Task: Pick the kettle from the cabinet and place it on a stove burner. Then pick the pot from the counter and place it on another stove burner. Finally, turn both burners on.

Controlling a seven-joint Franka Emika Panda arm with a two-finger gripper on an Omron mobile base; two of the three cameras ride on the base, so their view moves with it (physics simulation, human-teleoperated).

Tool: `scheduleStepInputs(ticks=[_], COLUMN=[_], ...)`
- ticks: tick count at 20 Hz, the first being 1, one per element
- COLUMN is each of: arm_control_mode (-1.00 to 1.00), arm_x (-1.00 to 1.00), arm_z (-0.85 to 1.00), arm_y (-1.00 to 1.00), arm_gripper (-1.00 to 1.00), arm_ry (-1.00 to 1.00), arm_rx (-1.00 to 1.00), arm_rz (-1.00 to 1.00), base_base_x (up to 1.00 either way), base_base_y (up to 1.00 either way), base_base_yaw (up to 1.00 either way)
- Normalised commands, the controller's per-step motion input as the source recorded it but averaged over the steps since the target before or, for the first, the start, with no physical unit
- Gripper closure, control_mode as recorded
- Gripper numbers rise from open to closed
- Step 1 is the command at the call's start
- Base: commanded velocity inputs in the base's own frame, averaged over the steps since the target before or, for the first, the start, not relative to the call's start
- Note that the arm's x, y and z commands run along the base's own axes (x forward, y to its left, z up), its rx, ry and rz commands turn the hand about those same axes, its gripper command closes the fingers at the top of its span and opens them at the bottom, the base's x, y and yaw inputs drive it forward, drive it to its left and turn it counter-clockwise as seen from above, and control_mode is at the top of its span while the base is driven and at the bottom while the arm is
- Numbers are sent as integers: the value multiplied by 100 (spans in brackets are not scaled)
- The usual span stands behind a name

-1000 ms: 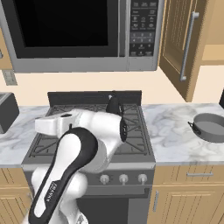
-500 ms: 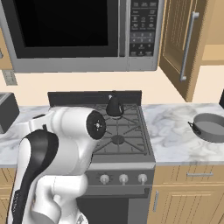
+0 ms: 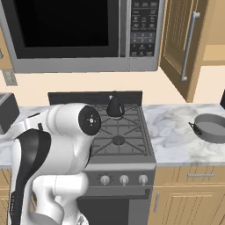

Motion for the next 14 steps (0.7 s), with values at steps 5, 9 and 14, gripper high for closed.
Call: scheduleStepInputs(ticks=[5,9,14], arm_control_mode=[100,100,100], arm_x=[-3,0,0], arm_z=[0,0,0], arm_y=[1,0,0], arm_gripper=[-100,-100,-100], arm_ry=[-2,0,0], arm_rx=[-1,0,0], arm_rz=[0,0,0], base_base_x=[-16,-53,-45], base_base_y=[-3,-19,-29], base_base_yaw=[-1,-7,-6])
